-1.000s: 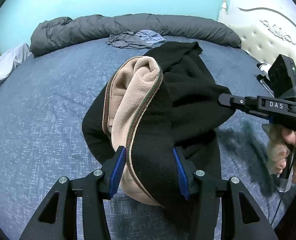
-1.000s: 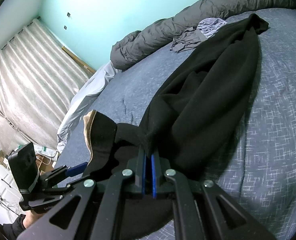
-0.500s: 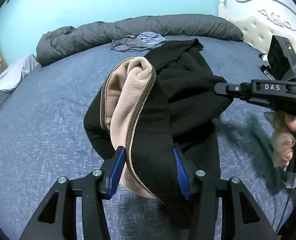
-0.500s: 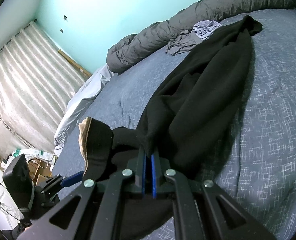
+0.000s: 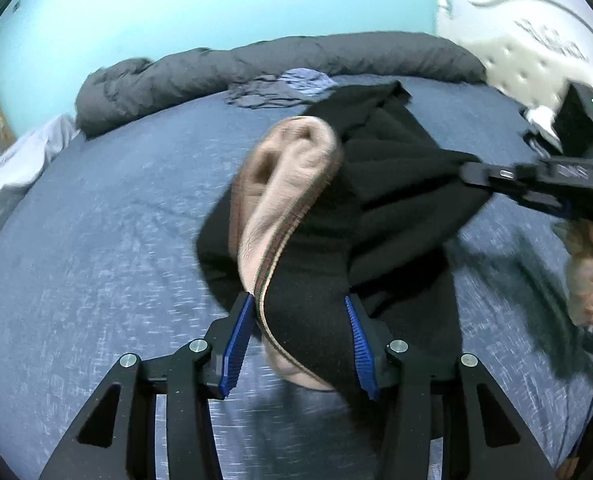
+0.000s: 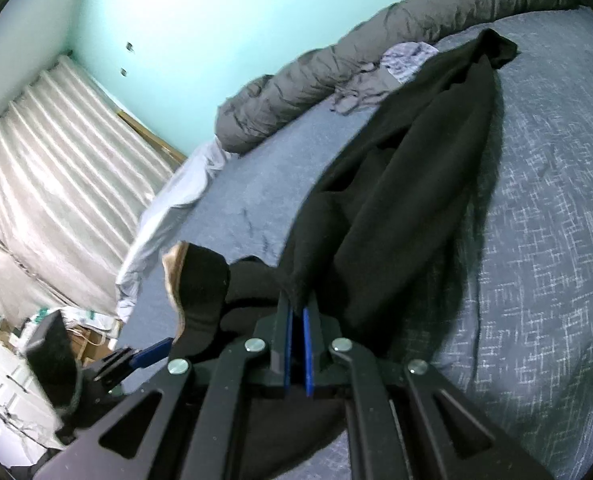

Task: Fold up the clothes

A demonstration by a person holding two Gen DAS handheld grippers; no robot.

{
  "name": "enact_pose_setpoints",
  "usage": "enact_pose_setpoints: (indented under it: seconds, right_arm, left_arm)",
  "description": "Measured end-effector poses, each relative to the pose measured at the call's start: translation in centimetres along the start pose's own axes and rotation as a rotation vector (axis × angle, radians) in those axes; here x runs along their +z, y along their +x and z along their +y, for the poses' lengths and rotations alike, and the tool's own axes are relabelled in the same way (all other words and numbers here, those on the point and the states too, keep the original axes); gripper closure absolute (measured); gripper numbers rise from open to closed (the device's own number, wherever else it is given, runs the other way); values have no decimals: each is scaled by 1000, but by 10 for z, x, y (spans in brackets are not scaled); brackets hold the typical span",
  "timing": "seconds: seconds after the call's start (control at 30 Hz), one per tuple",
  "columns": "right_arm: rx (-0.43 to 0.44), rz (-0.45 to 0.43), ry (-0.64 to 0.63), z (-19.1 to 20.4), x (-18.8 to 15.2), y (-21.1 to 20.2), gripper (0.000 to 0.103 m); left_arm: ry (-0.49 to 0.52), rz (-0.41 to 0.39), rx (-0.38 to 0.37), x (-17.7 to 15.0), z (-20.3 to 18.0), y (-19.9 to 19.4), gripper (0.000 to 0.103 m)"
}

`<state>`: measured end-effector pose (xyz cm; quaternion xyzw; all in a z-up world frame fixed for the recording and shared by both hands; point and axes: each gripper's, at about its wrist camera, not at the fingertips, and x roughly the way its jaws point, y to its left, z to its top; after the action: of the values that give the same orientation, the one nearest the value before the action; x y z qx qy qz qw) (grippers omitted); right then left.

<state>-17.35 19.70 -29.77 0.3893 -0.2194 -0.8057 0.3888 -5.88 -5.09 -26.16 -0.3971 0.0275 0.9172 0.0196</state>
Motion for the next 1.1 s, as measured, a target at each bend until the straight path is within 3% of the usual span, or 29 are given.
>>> enact_pose_setpoints:
  seconds: [0.03, 0.07, 0.1, 0.3, 0.5, 0.67, 0.8, 0.93, 1.1]
  right_arm:
    - [9, -10, -5, 4, 0, -4, 99]
    - [13, -17, -13, 8, 0, -9, 99]
    - [16, -17, -20, 13, -2, -13, 99]
    - [12, 26, -61, 41, -16, -22, 99]
    - [30, 93, -53, 47, -30, 1, 99]
    - [70, 62, -68, 57, -23, -5, 99]
    - [51, 77, -94, 56, -21, 1, 100]
    - [-27, 178, -99, 50, -30, 37, 100]
    - [-68, 213, -94, 43, -30, 53, 99]
  left_arm:
    - [-23, 0, 1, 0, 8, 0, 57]
    - [-47, 2, 0, -1, 16, 1, 83]
    - [-72, 5, 0, -1, 25, 2, 88]
    - [-210, 15, -10, -4, 70, 7, 89]
    - [-177, -8, -4, 2, 75, 6, 99]
    - [-289, -66, 2, 8, 116, 0, 100]
    - [-393, 8, -4, -1, 140, 24, 99]
    - [-374, 165, -1, -19, 127, 56, 97]
    - [-346, 119, 28, -19, 123, 30, 90]
